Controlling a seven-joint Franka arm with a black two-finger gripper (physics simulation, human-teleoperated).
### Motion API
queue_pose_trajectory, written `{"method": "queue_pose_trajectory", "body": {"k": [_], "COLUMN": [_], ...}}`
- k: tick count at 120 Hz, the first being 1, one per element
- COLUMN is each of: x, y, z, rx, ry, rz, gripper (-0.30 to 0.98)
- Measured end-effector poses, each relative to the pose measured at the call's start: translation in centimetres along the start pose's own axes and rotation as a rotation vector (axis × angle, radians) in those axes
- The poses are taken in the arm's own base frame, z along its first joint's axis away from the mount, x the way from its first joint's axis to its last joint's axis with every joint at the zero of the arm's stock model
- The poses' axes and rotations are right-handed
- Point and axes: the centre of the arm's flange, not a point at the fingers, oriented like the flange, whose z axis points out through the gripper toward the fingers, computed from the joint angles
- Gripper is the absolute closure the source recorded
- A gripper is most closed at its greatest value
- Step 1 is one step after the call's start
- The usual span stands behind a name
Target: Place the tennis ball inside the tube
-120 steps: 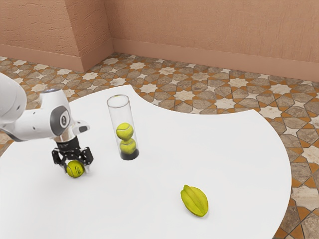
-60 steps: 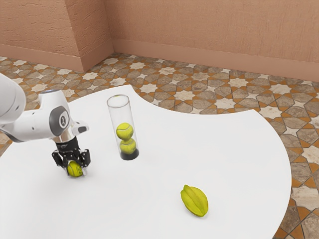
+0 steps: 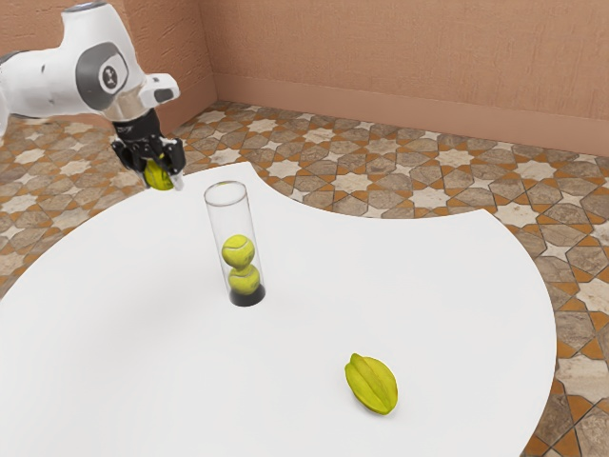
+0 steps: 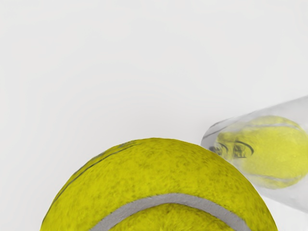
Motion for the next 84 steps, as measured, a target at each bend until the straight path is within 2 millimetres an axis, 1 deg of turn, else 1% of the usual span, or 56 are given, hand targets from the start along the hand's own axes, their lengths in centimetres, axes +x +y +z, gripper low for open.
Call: {"method": "queue_pose_trajectory", "body": {"k": [6, 10, 25, 31, 46, 61, 68, 76, 84], "x": [0.9, 1.3, 2.2, 2.3, 2.1, 2.1, 2.2, 2.7, 2.9], "y": [1.7, 3.1, 8.2, 9.6, 10.6, 10.6, 10.7, 11.2, 11.3], "z": [-1.7, -2.4, -2.8, -2.8, -1.9, -1.2, -0.6, -0.4, -0.4], "rx": [0.0, -0.004, -0.018, -0.022, -0.022, -0.022, -0.022, -0.022, -0.022], "ry": [-0.002, -0.01, -0.05, -0.062, -0.102, -0.128, -0.139, -0.137, -0.137], "rz": [0.03, 0.054, 0.135, 0.155, 0.164, 0.159, 0.158, 0.163, 0.162], "gripper": [0.34, 0.36, 0.44, 0.45, 0.5, 0.43, 0.41, 0.41, 0.4]}}
